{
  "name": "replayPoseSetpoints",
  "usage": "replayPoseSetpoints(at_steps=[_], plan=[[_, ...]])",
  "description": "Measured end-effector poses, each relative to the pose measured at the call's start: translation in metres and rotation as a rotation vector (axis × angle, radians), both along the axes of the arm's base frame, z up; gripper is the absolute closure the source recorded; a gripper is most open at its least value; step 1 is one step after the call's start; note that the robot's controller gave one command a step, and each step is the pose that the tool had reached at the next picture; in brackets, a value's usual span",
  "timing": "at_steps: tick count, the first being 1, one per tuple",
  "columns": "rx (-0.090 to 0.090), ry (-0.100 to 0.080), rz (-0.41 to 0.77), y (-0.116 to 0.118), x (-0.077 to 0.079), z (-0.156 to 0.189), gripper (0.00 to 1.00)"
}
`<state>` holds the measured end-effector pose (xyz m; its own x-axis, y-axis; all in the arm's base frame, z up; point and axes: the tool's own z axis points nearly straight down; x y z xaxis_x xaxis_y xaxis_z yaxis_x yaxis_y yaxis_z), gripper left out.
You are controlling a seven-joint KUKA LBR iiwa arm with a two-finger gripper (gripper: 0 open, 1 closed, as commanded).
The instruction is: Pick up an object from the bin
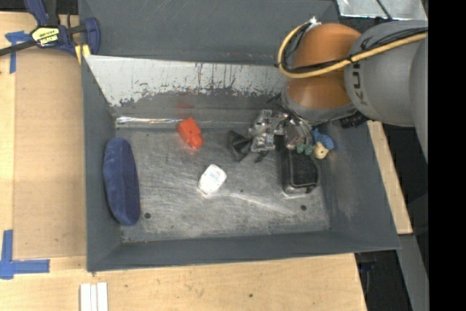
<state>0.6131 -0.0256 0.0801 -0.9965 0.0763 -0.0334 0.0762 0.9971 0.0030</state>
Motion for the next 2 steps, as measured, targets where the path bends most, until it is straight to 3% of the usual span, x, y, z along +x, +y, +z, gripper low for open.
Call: replayPoseSetpoints(at_steps=[1,2], plan=[[0.0,0.021,0.013,0.016,0.006,0.108,1.0],[-0.002,0.02,-0.002,0.0,-0.003,0.186,1.0]])
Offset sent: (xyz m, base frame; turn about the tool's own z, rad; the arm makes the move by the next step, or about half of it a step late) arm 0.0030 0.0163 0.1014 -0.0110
